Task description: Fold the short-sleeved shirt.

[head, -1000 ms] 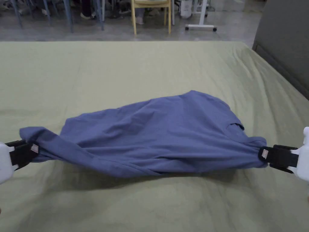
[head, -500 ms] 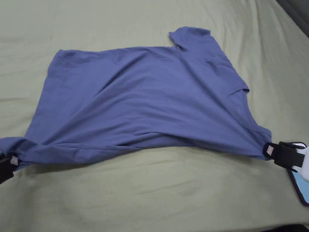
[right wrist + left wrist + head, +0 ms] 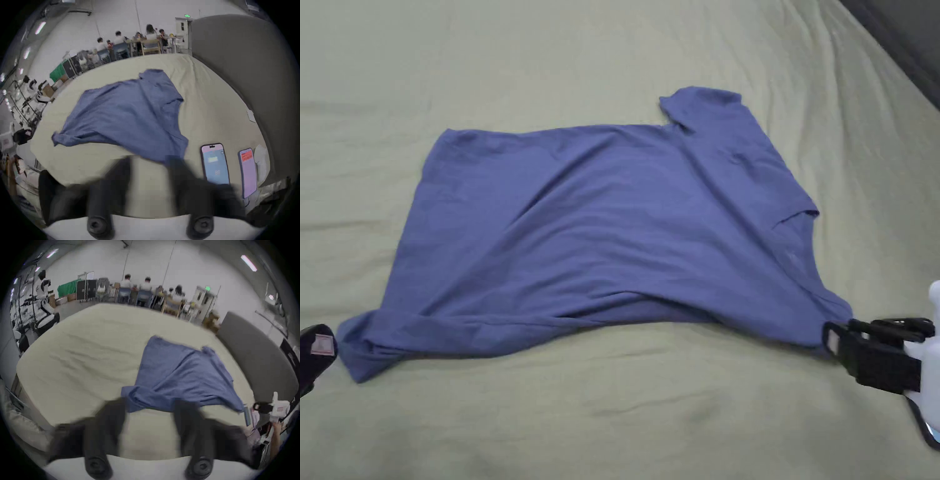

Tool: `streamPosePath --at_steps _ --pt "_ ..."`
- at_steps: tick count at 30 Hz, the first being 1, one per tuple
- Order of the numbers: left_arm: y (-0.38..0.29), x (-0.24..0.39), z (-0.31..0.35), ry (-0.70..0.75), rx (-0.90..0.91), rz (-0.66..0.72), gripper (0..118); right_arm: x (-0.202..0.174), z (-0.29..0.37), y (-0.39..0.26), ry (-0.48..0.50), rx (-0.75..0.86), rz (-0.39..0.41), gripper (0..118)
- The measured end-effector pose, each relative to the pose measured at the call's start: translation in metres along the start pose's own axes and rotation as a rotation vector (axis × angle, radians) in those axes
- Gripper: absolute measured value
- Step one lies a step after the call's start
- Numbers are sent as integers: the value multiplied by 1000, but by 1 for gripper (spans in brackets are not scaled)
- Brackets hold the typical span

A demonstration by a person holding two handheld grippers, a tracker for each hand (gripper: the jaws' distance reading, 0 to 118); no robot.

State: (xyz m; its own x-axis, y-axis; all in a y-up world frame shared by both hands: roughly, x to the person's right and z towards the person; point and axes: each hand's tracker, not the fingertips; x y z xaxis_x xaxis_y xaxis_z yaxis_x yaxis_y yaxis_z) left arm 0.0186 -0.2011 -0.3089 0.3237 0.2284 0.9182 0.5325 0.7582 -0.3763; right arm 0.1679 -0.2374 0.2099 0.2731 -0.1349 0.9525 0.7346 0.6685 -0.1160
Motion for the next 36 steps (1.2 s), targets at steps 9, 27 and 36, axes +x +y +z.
streamPosePath --at_steps 9,27,36 --pt "-7 19 -14 96 -80 -81 27 -17 6 -18 36 10 -5 2" --pt "-5 -14 -177 49 -258 51 3 -9 -47 -21 39 -148 -13 2" --pt "14 -7 -152 45 -169 67 3 46 -67 -20 -55 -152 -209 118"
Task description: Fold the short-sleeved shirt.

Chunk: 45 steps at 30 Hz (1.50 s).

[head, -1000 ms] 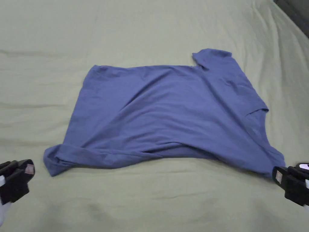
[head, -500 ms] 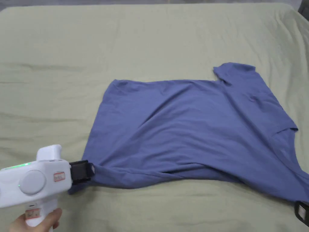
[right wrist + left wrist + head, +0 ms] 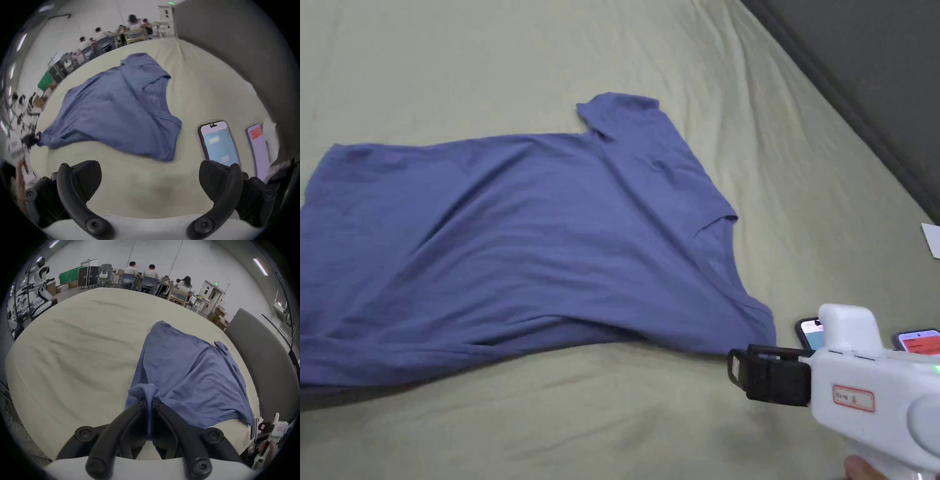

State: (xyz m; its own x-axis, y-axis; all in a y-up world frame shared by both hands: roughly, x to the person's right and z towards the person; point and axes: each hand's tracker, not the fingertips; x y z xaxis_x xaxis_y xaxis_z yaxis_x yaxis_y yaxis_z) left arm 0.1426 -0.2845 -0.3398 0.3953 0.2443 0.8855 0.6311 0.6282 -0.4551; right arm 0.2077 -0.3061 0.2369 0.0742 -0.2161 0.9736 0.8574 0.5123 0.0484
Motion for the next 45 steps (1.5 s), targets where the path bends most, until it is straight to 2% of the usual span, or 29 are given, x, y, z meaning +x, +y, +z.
streamPosePath --at_steps 1,3,4,5,6,8,9,11,16,20,25,30,34,37,38,39,40,41,42,45 --pt "0 -1 -3 -8 -13 19 3 6 -14 5 9 -15 -47 118" --pt "0 0 -5 -12 -18 34 3 14 -36 12 45 5 -86 115" --pt "-2 1 -6 -13 -16 34 3 17 -48 15 88 15 -111 100" --pt "-3 3 -6 -12 -17 34 3 18 -58 19 112 -4 -140 67" --pt "-3 4 -7 -11 -16 37 3 19 -68 22 117 -31 -183 25" --pt "-3 4 -6 -13 -18 49 3 17 -72 22 46 -4 -207 15" --pt "-3 5 -5 -18 -16 56 3 17 -65 22 110 22 -210 13" --pt "-2 7 4 -18 -3 55 3 14 -53 24 132 47 -226 13" --pt "25 21 18 -34 76 -1 3 2 -17 55 161 146 -157 13" --pt "69 37 -5 -22 114 -46 3 -5 -19 105 235 183 -178 13" --pt "122 53 -61 34 101 -110 3 -22 -56 183 186 203 -117 13" --pt "163 53 -135 101 44 -82 3 -36 -129 245 122 148 -83 13" --pt "171 51 -191 167 -29 -134 3 -41 -179 258 87 92 -65 13" --pt "164 49 -224 203 -71 -158 3 -43 -207 253 39 57 -18 15" --pt "161 45 -231 193 -79 -150 7 -42 -213 249 38 62 -16 31" --pt "156 45 -232 184 -94 -134 29 -41 -214 245 31 64 -17 71" --pt "152 44 -234 189 -88 -109 58 -39 -213 240 20 80 -31 95" --pt "149 43 -230 192 -74 -105 85 -38 -211 237 28 100 -30 106" --pt "147 41 -226 201 -66 -102 88 -35 -208 234 42 99 -34 109" --pt "137 37 -193 131 -61 -94 88 -35 -181 224 49 116 -29 109"
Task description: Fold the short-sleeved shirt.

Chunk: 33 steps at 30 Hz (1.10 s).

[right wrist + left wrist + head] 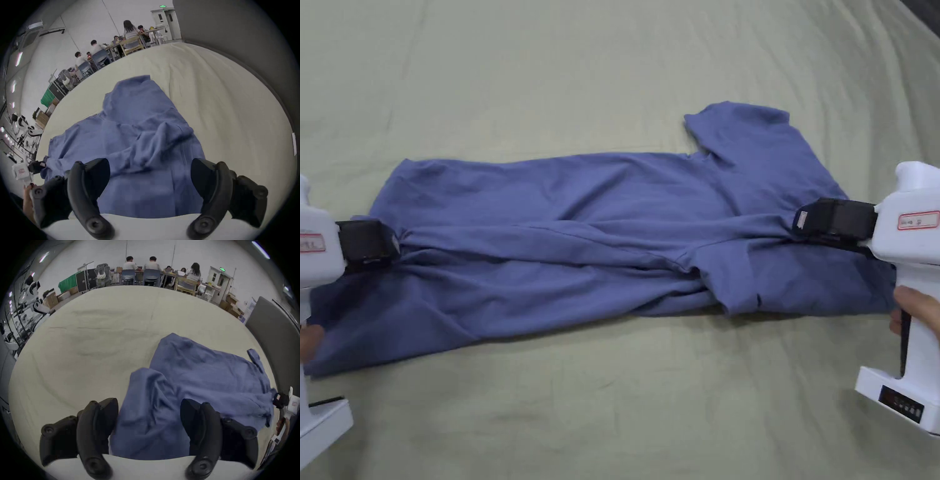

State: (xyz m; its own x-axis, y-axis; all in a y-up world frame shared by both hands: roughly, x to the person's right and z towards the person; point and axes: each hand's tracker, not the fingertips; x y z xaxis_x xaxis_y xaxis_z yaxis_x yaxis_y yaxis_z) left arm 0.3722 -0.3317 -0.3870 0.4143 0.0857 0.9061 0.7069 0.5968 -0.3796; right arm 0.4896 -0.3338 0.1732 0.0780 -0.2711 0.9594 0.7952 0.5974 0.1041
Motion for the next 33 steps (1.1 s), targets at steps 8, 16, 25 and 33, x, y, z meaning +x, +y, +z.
streamPosePath --at_steps 8,16,25,33 --pt "-102 5 157 10 250 -214 28 -24 131 -79 62 151 192 3" --pt "-140 31 225 28 265 -238 0 -31 199 -134 78 170 178 3" --pt "-92 17 124 -15 68 -71 97 -34 231 -136 119 214 215 3" --pt "-76 10 32 -92 -81 -143 90 -39 199 -104 68 196 246 3"
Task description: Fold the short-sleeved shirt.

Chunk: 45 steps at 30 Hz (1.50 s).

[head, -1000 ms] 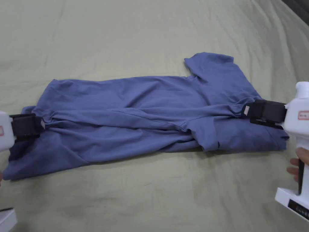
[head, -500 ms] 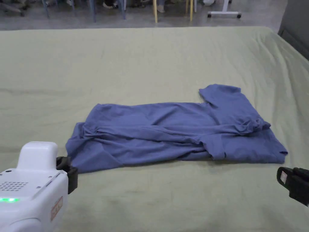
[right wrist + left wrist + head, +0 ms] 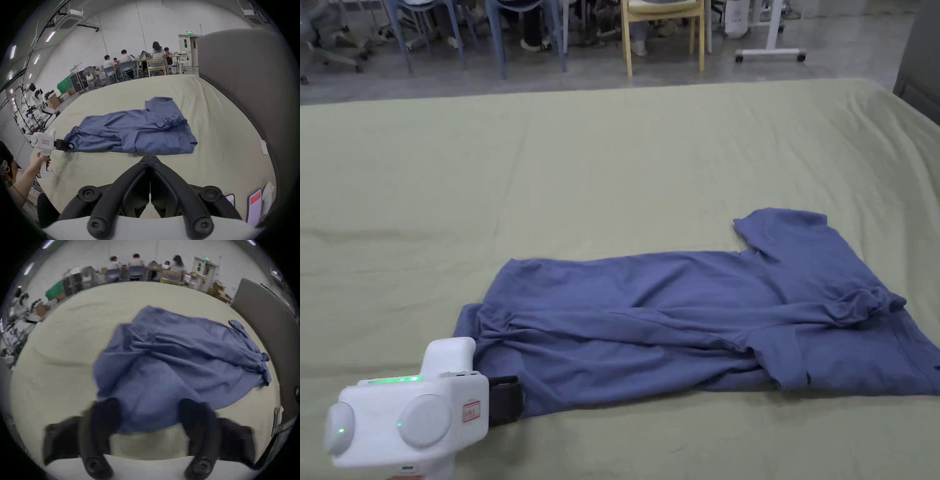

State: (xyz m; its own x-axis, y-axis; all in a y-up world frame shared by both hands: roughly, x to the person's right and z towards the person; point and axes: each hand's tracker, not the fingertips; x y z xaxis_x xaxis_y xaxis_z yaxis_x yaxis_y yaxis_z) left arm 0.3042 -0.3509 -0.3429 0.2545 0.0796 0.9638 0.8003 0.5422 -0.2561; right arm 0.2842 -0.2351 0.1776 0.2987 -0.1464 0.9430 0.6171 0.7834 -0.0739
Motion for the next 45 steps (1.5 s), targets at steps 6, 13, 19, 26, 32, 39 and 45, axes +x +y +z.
streamPosePath --at_steps 6,13,19,26,32,39,45 --pt "6 12 13 18 39 -65 2 10 -47 16 3 -50 37 3" --pt "25 19 49 34 111 -123 2 69 -124 29 -16 -222 -137 118" --pt "26 20 31 37 73 -117 2 112 -202 6 -59 -351 -274 109" --pt "26 12 34 -78 92 -36 2 66 -174 25 -106 -287 -94 5" --pt "35 -3 65 -82 111 -72 2 64 -138 37 -43 -225 -100 5" --pt "13 -9 125 -83 152 -152 2 66 -53 37 -12 -197 -104 5" --pt "-40 -14 125 -37 28 -200 2 73 -26 -15 -24 -306 -134 5"
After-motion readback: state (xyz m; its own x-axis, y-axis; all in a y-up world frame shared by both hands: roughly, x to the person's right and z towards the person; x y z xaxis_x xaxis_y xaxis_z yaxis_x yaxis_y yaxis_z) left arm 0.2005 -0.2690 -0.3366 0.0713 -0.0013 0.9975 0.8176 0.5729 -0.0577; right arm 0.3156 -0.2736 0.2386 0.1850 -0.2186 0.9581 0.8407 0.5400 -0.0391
